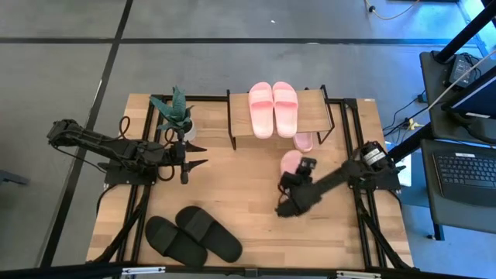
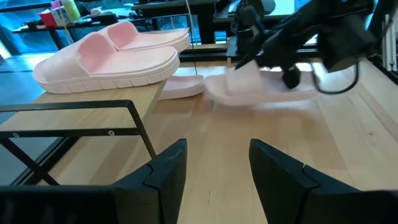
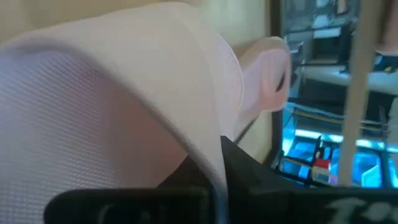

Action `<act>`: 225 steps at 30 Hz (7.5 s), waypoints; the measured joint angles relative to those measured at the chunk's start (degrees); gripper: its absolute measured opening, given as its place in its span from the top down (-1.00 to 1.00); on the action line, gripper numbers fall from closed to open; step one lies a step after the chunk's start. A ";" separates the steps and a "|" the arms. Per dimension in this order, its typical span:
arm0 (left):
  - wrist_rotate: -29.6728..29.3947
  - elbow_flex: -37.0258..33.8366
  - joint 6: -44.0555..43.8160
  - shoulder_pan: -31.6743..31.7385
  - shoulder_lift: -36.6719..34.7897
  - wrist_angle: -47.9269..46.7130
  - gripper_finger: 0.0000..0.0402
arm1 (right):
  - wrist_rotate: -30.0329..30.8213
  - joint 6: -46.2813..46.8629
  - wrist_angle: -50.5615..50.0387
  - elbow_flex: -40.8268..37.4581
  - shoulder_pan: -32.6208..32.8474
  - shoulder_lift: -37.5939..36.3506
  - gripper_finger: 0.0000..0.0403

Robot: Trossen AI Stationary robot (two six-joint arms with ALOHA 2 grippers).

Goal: Pick and place slides into the shelf
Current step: Put the pink slipper under the shelf, then adjust the shelf

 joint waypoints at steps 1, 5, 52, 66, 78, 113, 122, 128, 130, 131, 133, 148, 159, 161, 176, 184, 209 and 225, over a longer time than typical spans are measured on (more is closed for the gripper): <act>0.00 0.00 -0.02 0.00 0.00 0.02 0.17 | 0.03 -1.40 1.13 0.00 -1.45 0.00 0.94; 0.00 0.00 -0.07 -0.02 0.00 0.00 0.17 | 0.81 -8.02 7.10 -0.02 -6.59 0.00 0.94; 0.02 0.00 -1.51 -0.01 0.00 0.00 0.17 | 5.21 -22.50 23.62 -6.19 -20.43 -0.02 0.47; 0.02 0.00 -1.53 0.00 0.00 0.00 0.17 | 5.76 -23.84 23.75 -6.19 -19.53 -0.03 -0.17; 0.01 0.00 -1.58 -0.01 0.00 -0.01 0.17 | -0.69 -24.58 23.36 -6.27 -17.99 -6.31 -0.20; 0.02 0.00 -1.67 -0.02 0.00 -1.84 0.17 | -53.55 -25.18 52.60 -25.29 -6.08 -26.43 -0.20; 0.02 0.00 -1.67 -0.02 0.01 -1.79 0.17 | -52.52 -30.76 55.81 -26.60 -10.58 -26.43 -0.20; 0.02 0.00 -1.66 -0.02 0.00 -1.79 0.17 | -54.59 -32.21 55.81 -26.60 -12.04 -26.43 -0.20; 0.02 0.00 -1.68 -0.02 0.00 -1.79 0.17 | -56.54 -32.06 55.92 -26.60 -11.99 -26.43 -0.20; 0.02 0.00 -1.66 -0.02 0.02 -1.79 0.17 | -57.30 -31.85 56.07 -26.60 -11.95 -26.43 -0.20; 0.02 0.00 -1.66 -0.02 0.01 -1.79 0.17 | -58.18 -30.90 56.71 -26.60 -11.91 -26.43 -0.20; 0.03 0.00 -1.66 -0.02 0.02 -1.87 0.17 | -51.97 -32.12 56.97 -26.49 -13.35 -21.26 -0.20; 0.02 0.00 -1.66 -0.02 0.02 -1.90 0.17 | -41.34 -33.82 57.84 -26.51 -17.79 -20.79 -0.20; 0.04 0.00 -1.66 -0.01 0.01 -1.92 0.17 | -39.33 -33.98 57.96 -26.51 -18.99 -20.79 -0.20; 0.04 0.00 -1.66 -0.01 0.01 -1.95 0.17 | -36.45 -38.46 60.61 -26.58 -28.77 -20.79 -0.20; 0.04 0.00 -1.72 -0.02 0.02 -1.95 0.17 | -36.45 -39.11 60.65 -26.60 -30.66 -20.79 -0.20; 0.04 0.00 -4.50 -0.02 0.02 -2.84 0.17 | -36.62 -38.11 61.31 -24.75 -26.69 -21.84 -0.20; 2.20 0.00 -5.34 -0.02 0.01 -2.79 0.17 | -38.20 -44.99 72.46 -10.66 -18.05 -22.47 -0.20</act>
